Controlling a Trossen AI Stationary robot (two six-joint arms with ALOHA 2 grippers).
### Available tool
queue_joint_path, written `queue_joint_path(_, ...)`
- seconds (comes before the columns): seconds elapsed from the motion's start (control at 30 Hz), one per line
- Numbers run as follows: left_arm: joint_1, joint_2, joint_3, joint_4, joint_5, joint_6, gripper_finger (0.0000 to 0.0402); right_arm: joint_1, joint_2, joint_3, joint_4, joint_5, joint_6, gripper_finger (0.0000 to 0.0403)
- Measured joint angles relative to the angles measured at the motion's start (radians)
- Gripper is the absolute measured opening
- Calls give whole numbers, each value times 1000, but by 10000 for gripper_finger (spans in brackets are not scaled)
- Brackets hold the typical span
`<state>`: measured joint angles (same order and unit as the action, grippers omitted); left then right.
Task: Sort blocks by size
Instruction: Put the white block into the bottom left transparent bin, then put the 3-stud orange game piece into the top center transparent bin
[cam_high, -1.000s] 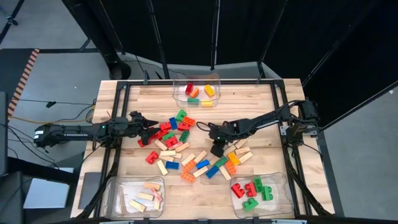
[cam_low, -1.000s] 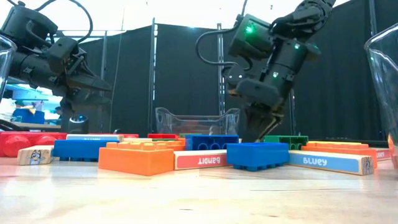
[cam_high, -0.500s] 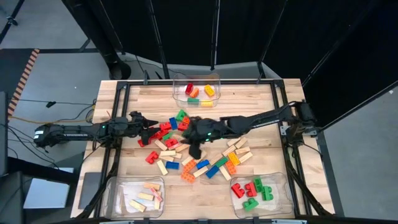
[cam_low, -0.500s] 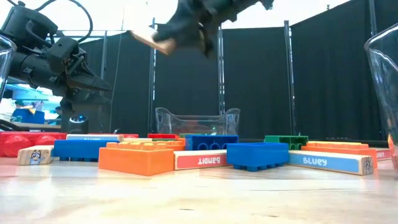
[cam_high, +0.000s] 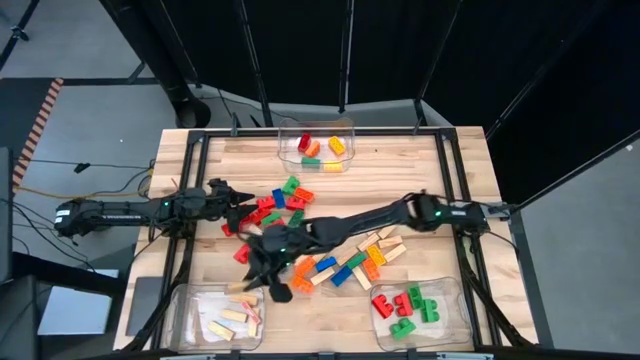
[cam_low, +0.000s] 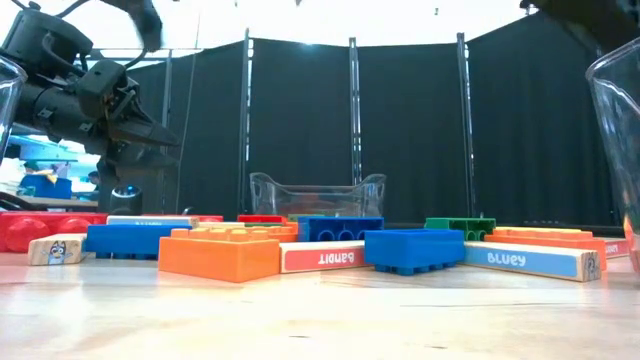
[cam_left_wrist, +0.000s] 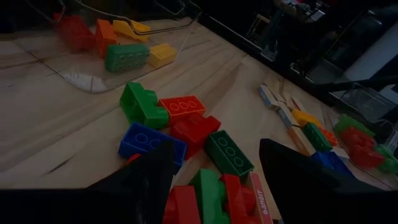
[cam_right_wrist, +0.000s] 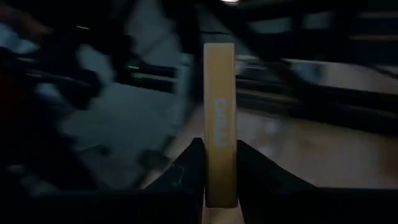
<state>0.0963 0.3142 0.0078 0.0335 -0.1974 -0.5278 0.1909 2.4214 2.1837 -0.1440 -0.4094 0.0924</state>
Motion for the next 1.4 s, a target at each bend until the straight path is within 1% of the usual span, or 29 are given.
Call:
queue_joint_path(0.13,0,0,0,40,1,1,245,0,134,169,2,-176,92,72)
queue_joint_path(0.17,0,0,0,63,3,1,245,0,154,173,26,-204,121,72)
queue_joint_path(0.2,1,-1,1,72,4,2,245,0,163,155,95,-219,169,72)
queue_joint_path(0.23,2,-2,6,71,4,9,245,0,168,143,121,-223,219,76)
queue_joint_path(0.27,2,-1,16,67,8,24,245,0,169,136,120,-230,260,88)
queue_joint_path(0.33,2,-2,45,65,34,48,245,0,165,129,102,-221,278,123)
queue_joint_path(0.4,2,-7,87,65,89,82,245,0,157,132,79,-196,273,158)
queue_joint_path(0.5,2,-19,170,25,188,144,245,-3,155,133,78,-161,265,191)
queue_joint_path(0.57,2,-31,242,-50,228,165,245,-8,155,133,80,-159,274,201)
queue_joint_path(0.67,2,-67,355,-295,259,195,245,-22,155,133,76,-180,321,202)
queue_joint_path(0.73,2,-108,429,-462,247,212,245,-42,142,133,46,-207,359,200)
queue_joint_path(0.77,1,-136,458,-509,231,214,245,-54,131,133,21,-211,368,199)
queue_joint_path(0.83,2,-220,507,-551,187,211,245,-84,91,133,-88,-212,358,198)
queue_joint_path(0.9,1,-310,544,-577,103,162,245,-116,48,135,-209,-212,321,199)
queue_joint_path(0.93,2,-314,557,-583,62,122,245,-132,26,135,-275,-213,300,199)
queue_joint_path(0.97,2,-312,574,-587,50,98,245,-148,3,135,-336,-211,270,200)
queue_joint_path(1.0,2,-307,597,-653,55,83,245,-163,-20,135,-409,-201,236,200)
queue_joint_path(1.03,1,-291,604,-658,70,79,245,-177,-41,135,-470,-177,200,200)
queue_joint_path(1.1,1,-274,614,-622,112,79,245,-199,-103,135,-660,-53,96,200)
queue_joint_path(1.13,1,-276,604,-655,123,78,245,-207,-129,135,-757,47,46,199)
queue_joint_path(1.17,1,-283,593,-686,131,77,245,-215,-153,137,-842,170,3,199)
queue_joint_path(1.2,1,-289,583,-689,134,77,245,-220,-169,137,-923,280,-39,199)
queue_joint_path(1.23,2,-295,578,-683,133,74,245,-224,-175,135,-997,377,-76,200)
queue_joint_path(1.27,2,-312,576,-694,128,73,245,-230,-175,134,-1046,442,-98,202)
queue_joint_path(1.3,2,-314,577,-716,109,76,245,-237,-169,133,-1073,487,-113,205)
queue_joint_path(1.33,2,-313,578,-712,100,81,245,-243,-164,130,-1099,506,-120,209)
queue_joint_path(1.4,2,-312,574,-733,93,83,245,-258,-143,127,-1129,513,-123,218)
